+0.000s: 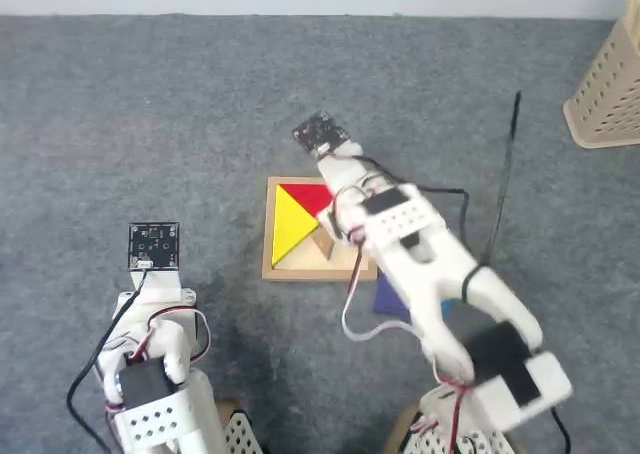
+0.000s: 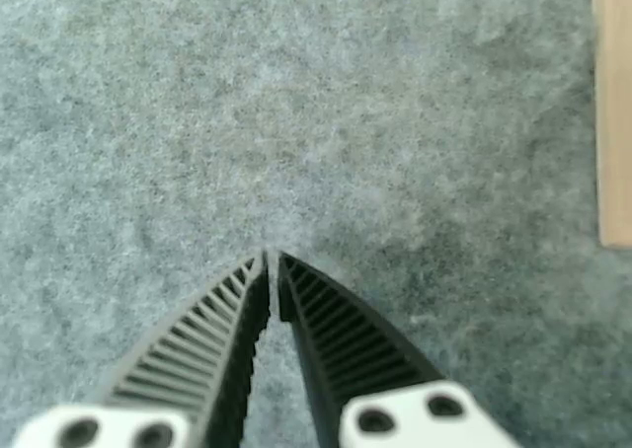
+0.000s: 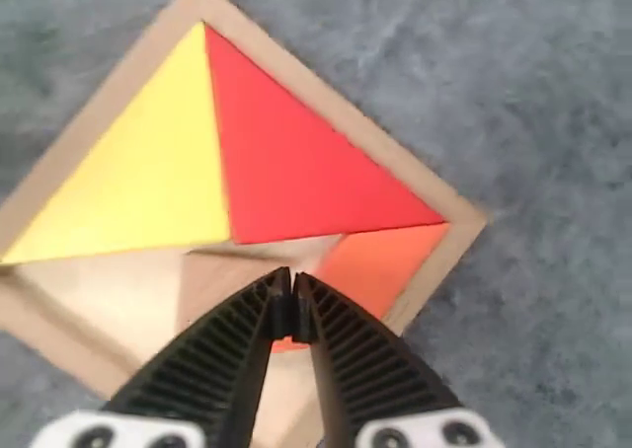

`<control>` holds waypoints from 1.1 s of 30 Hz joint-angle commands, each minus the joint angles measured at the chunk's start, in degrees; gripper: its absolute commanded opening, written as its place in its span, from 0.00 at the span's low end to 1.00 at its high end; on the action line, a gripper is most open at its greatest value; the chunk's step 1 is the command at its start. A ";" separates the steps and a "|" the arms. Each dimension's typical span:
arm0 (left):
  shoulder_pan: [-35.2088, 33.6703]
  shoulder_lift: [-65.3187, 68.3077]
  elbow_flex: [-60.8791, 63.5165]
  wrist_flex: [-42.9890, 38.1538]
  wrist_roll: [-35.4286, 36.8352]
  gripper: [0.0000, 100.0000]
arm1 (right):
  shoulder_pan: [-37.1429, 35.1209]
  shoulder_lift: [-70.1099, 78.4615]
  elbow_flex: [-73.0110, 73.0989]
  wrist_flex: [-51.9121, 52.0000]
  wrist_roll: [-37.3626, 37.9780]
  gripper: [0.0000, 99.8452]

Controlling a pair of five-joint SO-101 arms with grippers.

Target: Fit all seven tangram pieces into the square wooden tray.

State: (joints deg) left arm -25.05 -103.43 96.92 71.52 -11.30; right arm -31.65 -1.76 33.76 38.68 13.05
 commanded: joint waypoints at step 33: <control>-0.18 -0.79 -0.40 0.44 -0.26 0.01 | 4.26 0.84 -9.93 5.58 -0.97 0.01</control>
State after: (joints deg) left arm -25.05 -103.43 96.92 71.52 -11.30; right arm -26.55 7.38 26.02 40.79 14.11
